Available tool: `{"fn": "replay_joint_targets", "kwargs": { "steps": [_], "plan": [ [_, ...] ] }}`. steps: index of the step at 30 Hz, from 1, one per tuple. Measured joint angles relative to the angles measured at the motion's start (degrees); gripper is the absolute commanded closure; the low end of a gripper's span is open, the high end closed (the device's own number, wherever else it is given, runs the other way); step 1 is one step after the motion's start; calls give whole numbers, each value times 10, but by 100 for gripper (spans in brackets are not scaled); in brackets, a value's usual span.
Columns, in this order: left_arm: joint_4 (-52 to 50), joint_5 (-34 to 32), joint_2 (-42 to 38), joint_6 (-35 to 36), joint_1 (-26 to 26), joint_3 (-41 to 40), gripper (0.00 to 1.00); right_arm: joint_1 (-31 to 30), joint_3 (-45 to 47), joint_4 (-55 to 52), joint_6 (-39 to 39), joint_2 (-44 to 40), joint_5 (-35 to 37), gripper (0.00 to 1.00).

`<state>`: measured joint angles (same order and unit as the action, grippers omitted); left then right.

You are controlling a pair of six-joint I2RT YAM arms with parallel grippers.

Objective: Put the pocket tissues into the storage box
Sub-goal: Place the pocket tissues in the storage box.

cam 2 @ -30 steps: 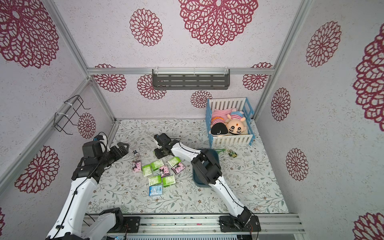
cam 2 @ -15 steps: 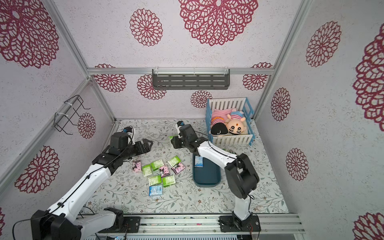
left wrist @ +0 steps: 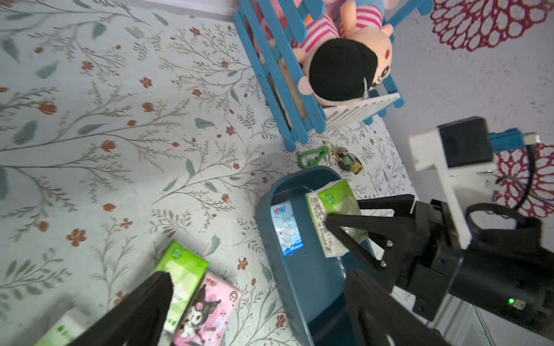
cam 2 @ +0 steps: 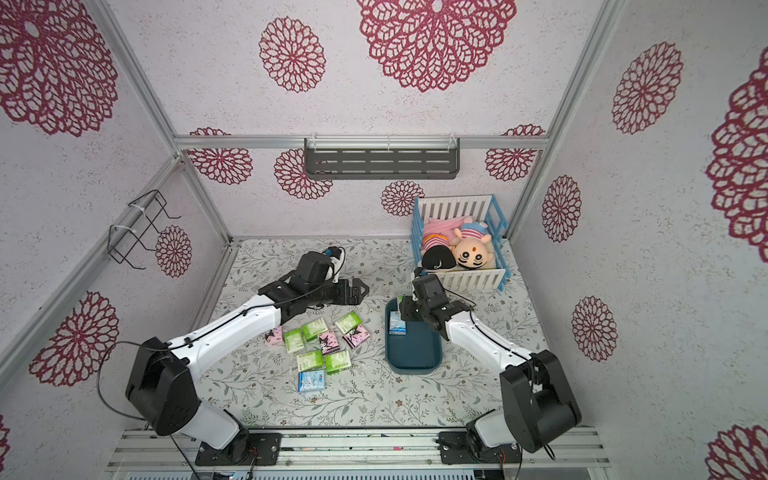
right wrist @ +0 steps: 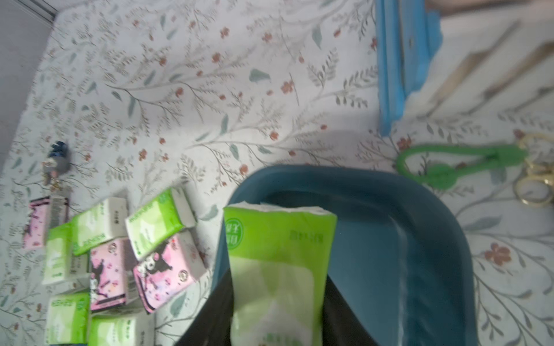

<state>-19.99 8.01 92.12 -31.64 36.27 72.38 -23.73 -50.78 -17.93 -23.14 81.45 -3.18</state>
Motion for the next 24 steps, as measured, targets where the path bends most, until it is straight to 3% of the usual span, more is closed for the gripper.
{"fn": "replay_joint_targets", "kwargs": {
  "steps": [13,24],
  "plan": [
    [0,3,35,-6,20,15,3,20,51,24,7,3,17,55],
    [0,0,35,-6,20,15,3,31,52,66,21,62,23,52]
  ]
}}
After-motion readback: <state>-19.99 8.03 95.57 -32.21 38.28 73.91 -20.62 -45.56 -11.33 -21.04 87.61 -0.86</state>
